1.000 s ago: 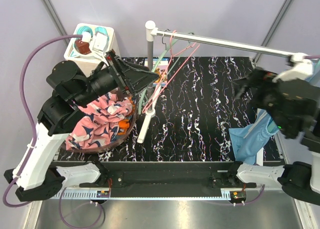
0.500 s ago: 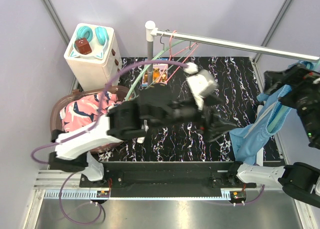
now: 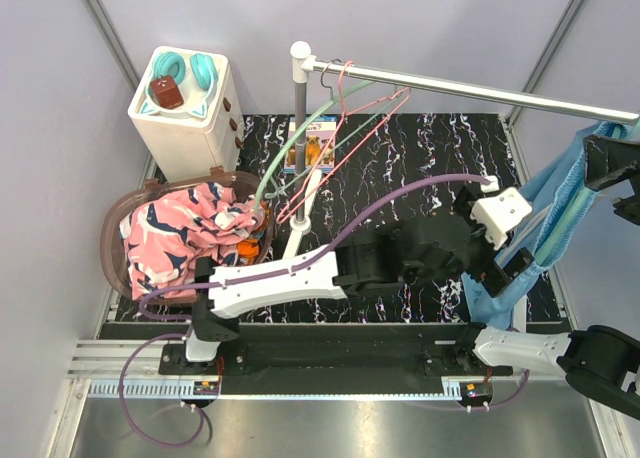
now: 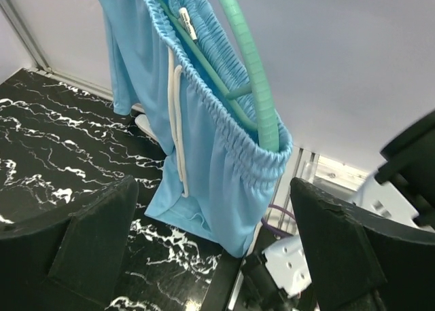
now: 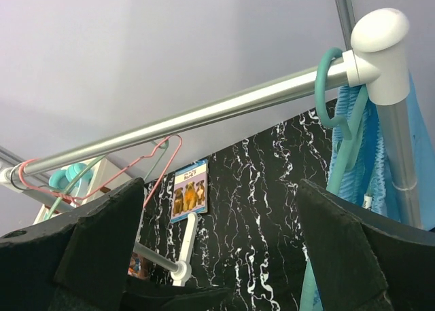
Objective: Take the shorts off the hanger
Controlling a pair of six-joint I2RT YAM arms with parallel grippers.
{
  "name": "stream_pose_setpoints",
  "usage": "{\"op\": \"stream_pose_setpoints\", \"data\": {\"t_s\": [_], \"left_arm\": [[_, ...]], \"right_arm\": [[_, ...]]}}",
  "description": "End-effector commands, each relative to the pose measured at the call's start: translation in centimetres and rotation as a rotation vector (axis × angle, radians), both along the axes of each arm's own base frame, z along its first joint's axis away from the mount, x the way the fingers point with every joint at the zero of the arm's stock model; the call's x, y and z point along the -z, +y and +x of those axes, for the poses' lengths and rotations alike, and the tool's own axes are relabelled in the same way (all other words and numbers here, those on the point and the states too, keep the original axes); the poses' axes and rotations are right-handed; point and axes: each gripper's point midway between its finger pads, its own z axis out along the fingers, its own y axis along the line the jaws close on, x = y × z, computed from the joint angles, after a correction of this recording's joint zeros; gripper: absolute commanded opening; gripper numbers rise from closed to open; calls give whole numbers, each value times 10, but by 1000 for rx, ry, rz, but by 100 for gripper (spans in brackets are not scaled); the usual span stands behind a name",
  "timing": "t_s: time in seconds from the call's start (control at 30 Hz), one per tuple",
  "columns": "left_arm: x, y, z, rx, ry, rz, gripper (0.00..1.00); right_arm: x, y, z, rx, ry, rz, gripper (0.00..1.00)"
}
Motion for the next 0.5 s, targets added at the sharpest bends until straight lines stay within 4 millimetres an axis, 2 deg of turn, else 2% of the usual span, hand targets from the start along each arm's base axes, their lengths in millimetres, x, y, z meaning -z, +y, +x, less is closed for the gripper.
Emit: {"op": "stream_pose_setpoints", "data": {"t_s": [0.0, 0.27, 0.37, 0.47], "left_arm": [[-49, -13, -3, -18, 6, -186, 98], [-28, -37, -19, 58, 65, -192, 98], [-28, -42, -29, 96, 75, -205, 98], [-26, -49, -29, 97, 75, -219, 99]], "right_arm": [[16, -1, -3, -18, 54, -67, 100], [20, 4, -2, -37, 67, -77, 100], [20, 7, -2, -52, 71, -83, 100], [21, 13, -1, -73, 75, -83, 100]]}}
